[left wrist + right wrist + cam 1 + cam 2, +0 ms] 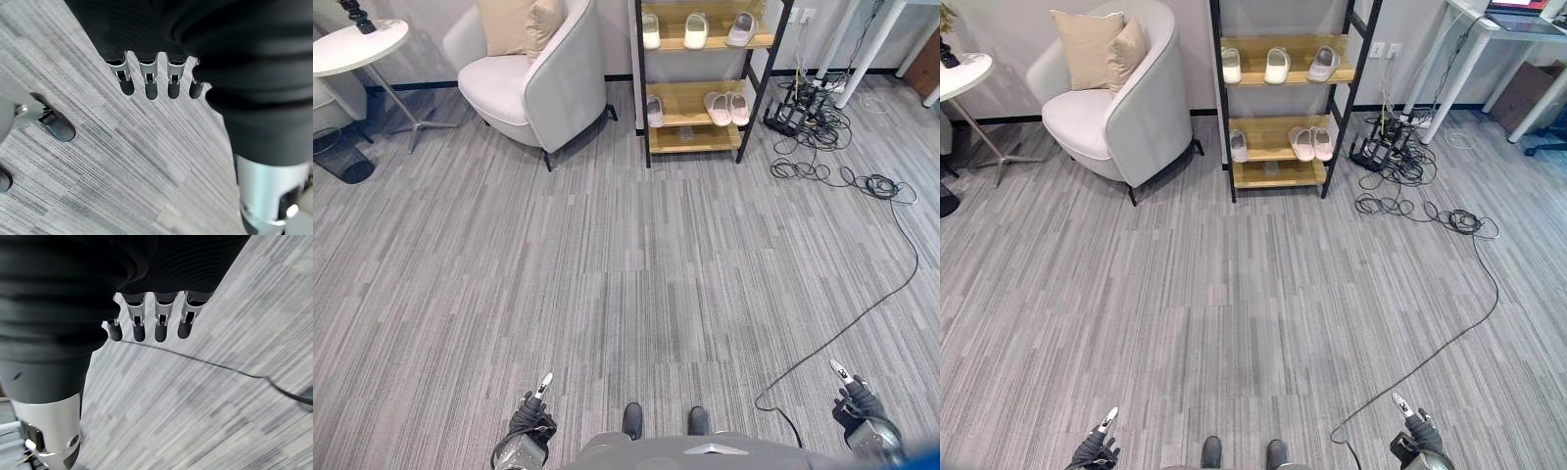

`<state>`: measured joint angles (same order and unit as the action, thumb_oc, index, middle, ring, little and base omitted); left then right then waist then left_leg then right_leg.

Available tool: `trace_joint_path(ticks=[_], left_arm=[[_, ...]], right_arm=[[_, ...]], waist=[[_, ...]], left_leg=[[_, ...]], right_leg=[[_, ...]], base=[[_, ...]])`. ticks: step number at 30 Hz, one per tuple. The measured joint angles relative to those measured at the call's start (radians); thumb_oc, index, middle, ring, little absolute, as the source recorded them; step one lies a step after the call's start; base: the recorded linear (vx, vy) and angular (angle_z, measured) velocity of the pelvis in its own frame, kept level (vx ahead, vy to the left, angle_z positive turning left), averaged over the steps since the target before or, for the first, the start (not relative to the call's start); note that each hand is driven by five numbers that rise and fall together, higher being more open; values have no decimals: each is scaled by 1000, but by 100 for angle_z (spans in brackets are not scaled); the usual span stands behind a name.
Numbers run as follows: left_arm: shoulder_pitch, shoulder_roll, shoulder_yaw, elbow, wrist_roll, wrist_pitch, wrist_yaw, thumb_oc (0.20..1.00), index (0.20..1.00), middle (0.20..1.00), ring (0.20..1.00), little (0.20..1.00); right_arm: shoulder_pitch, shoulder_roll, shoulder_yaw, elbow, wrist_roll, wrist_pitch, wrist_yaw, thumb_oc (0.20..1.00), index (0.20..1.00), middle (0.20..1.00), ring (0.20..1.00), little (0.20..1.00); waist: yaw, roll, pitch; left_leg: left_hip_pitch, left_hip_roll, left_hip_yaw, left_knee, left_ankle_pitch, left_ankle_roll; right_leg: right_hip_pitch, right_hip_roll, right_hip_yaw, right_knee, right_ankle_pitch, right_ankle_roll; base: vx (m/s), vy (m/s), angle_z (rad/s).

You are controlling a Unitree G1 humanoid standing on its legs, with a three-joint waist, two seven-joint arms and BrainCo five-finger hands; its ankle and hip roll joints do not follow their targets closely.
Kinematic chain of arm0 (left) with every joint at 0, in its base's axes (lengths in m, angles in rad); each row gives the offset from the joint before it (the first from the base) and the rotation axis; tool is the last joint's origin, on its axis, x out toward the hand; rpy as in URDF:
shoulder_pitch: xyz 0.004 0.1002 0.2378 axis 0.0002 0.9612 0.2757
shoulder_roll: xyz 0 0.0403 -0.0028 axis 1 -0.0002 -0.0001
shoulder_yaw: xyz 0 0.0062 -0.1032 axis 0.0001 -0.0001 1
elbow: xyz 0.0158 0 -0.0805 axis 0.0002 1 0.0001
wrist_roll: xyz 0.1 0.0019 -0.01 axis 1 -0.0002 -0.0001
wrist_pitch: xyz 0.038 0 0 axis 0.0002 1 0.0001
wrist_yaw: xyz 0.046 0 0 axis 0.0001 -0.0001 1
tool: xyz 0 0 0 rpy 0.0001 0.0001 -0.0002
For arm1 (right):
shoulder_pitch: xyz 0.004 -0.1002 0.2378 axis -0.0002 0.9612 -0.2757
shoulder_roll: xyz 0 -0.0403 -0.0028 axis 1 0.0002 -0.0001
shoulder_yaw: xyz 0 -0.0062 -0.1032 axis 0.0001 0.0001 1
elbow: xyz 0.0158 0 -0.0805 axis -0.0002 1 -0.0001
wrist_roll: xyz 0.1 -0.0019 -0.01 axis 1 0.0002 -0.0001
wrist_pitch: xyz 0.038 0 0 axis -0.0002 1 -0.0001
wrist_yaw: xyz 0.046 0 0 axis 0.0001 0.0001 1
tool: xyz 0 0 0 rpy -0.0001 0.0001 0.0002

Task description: Arrange the slippers neatly on the shoe rack.

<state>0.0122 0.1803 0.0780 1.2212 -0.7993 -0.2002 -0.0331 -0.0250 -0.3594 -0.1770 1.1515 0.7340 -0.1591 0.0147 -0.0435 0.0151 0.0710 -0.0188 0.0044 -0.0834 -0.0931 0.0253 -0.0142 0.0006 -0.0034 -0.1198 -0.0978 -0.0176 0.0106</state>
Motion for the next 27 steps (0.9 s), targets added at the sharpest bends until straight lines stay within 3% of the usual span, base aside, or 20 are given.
trace_joint_path(ticks=[3, 4, 5, 7, 9, 11, 12, 14, 15, 16, 17, 18, 19, 20, 22, 23, 24, 25, 26, 27], left_arm=[[6, 1, -35, 39, 71, 21, 1, 1000, 1000, 1000, 1000, 1000], [-4, 7, -51, 39, 86, 23, 0, 1000, 1000, 1000, 1000, 1000], [-35, 10, -75, 40, 107, 26, -2, 1000, 1000, 1000, 1000, 1000], [-91, -4, -118, 30, 132, 39, -5, 1000, 1000, 1000, 1000, 1000], [-100, -20, -121, 10, 166, 40, -10, 1000, 1000, 1000, 1000, 1000], [-90, -38, -167, 8, 208, 36, -5, 1000, 1000, 1000, 1000, 1000], [-92, -44, -166, 15, 245, 34, -2, 1000, 1000, 1000, 1000, 1000], [-83, -30, -135, 73, 260, 37, 13, 1000, 1000, 1000, 1000, 1000], [-52, -25, -108, 121, 288, 36, 28, 1000, 1000, 1000, 1000, 1000], [-12, -26, -110, 150, 315, 37, 40, 1000, 1000, 1000, 1000, 1000], [22, 8, -105, 184, 352, 50, 51, 1000, 1000, 1000, 1000, 1000], [51, 43, -115, 186, 363, 61, 60, 1000, 1000, 1000, 1000, 1000], [34, 57, -118, 186, 381, 75, 75, 1000, 1000, 1000, 1000, 1000], [6, 58, -138, 194, 391, 80, 86, 1000, 1000, 1000, 1000, 1000], [-97, 62, -199, 148, 421, 82, 101, 1000, 1000, 1000, 1000, 1000], [-135, 61, -202, 149, 426, 81, 109, 1000, 1000, 1000, 1000, 1000], [-180, 58, -204, 126, 429, 76, 125, 1000, 1000, 1000, 1000, 1000], [-210, 67, -203, 127, 429, 75, 131, 1000, 1000, 1000, 1000, 1000], [-227, 71, -202, 127, 429, 74, 133, 1000, 1000, 1000, 1000, 1000], [-230, 53, -204, 130, 429, 77, 134, 1000, 1000, 1000, 1000, 1000]], right_arm=[[-17, -18, 50, -50, -9, -2, -4, 1000, 1000, 1000, 1000, 1000], [-22, -17, 71, -51, -12, -2, -4, 1000, 1000, 1000, 1000, 1000], [-25, -9, 86, -46, -13, -3, -2, 1000, 1000, 1000, 1000, 1000], [-61, 12, 111, 30, -35, -2, 0, 1000, 1000, 1000, 1000, 1000], [-96, 50, 119, 75, -54, 0, -3, 1000, 1000, 1000, 1000, 1000], [-107, 85, 162, 92, -87, 16, -15, 1000, 1000, 1000, 1000, 1000], [-122, 122, 205, 113, -92, 27, -17, 1000, 1000, 1000, 1000, 1000], [-153, 191, 270, 140, -117, 46, -3, 1000, 1000, 1000, 1000, 1000], [-123, 224, 313, 111, -138, 46, 2, 1000, 1000, 1000, 1000, 1000], [-77, 233, 354, 65, -161, 44, 6, 1000, 1000, 1000, 1000, 1000], [-14, 279, 401, 23, -170, 49, 24, 1000, 1000, 1000, 1000, 1000], [25, 311, 381, 23, -171, 52, 28, 1000, 1000, 1000, 1000, 1000], [48, 299, 363, 19, -171, 57, 26, 1000, 1000, 1000, 1000, 1000], [50, 288, 322, 22, -169, 52, 19, 1000, 1000, 1000, 1000, 1000], [42, 219, 296, -2, -171, 65, 12, 1000, 1000, 1000, 1000, 1000], [22, 217, 272, 16, -170, 57, 10, 1000, 1000, 1000, 1000, 1000], [12, 209, 278, 12, -161, 63, 9, 1000, 1000, 1000, 1000, 1000], [5, 203, 312, 0, -170, 64, 5, 1000, 1000, 1000, 1000, 1000], [6, 215, 315, 12, -170, 67, -1, 1000, 1000, 1000, 1000, 1000], [0, 223, 300, 35, -169, 70, -4, 1000, 1000, 1000, 1000, 1000]], waist=[[-17, -12, -12], [-15, -35, 2], [-3, -70, 22], [38, -116, 67], [63, -84, 96], [94, -56, 115], [117, -23, 123], [162, -28, 120], [166, -47, 107], [161, -27, 82], [148, -86, 52], [138, -141, 12], [108, -184, 0], [90, -190, 3], [84, -120, 44], [59, -90, 63], [38, -54, 76], [25, -61, 69], [-1, -80, 58], [-33, -87, 52]], left_leg=[[-4, 30, 23, 13, -21, -29], [-30, 29, 24, 66, -30, -43], [-104, 14, 30, 206, -48, -71], [-335, -3, 80, 582, -52, -77], [-406, -24, 71, 492, -48, -71], [-409, -94, 35, 169, -13, -62], [-419, -102, 45, 53, 13, -60], [-418, -118, 20, 44, 51, -15], [-377, -120, 31, 101, 42, 55], [-308, -80, 25, 97, 53, 90], [-253, -64, 46, 121, 62, 105], [-214, -75, 48, 123, 63, 114], [-174, -110, 12, 139, 9, 154], [-163, -136, -15, 178, -16, 156], [-53, -123, -71, 176, -86, 170], [5, -103, -89, 148, -93, 157], [68, -77, -107, 128, -157, 78], [114, -75, -92, 125, -221, 60], [188, -84, -111, 104, -236, 82], [266, -83, -118, 86, -257, 47]], right_leg=[[0, 31, 22, 2, -13, -23], [0, 32, 22, 0, -18, -35], [-7, 23, 20, 3, -30, -58], [-4, 6, 20, 14, -31, -98], [12, 22, 21, 6, -36, -91], [14, 18, 31, 5, -58, -73], [31, 39, 56, 5, -82, -68], [99, 50, 118, 6, -131, -46], [133, 55, 124, 57, -161, -4], [131, 94, 106, 169, -179, 20], [24, 75, 34, 504, -196, 70], [-69, 23, -29, 737, -125, 127], [-139, -42, -72, 937, 11, 156], [-205, -121, -101, 1104, 41, 150], [-352, -193, -102, 1041, -43, 87], [-381, -213, -171, 940, -71, 46], [-396, -161, -187, 666, -75, 43], [-409, -106, -163, 362, -56, 55], [-415, -59, -135, 126, -23, 82], [-432, -28, -138, 79, 6, 66]], base=[[197, -217, -23], [127, -160, 15], [116, -126, 17], [210, 9, 14], [324, 78, 2], [330, 121, -22], [325, 165, -79], [548, 296, -106], [532, 304, -101], [365, 229, -91], [412, 259, -69], [328, 203, -6], [487, 264, 76], [377, 104, 107], [536, 22, 65], [604, -48, 37], [607, -38, 35], [590, -15, 36], [536, -18, 55], [622, -78, 72]])
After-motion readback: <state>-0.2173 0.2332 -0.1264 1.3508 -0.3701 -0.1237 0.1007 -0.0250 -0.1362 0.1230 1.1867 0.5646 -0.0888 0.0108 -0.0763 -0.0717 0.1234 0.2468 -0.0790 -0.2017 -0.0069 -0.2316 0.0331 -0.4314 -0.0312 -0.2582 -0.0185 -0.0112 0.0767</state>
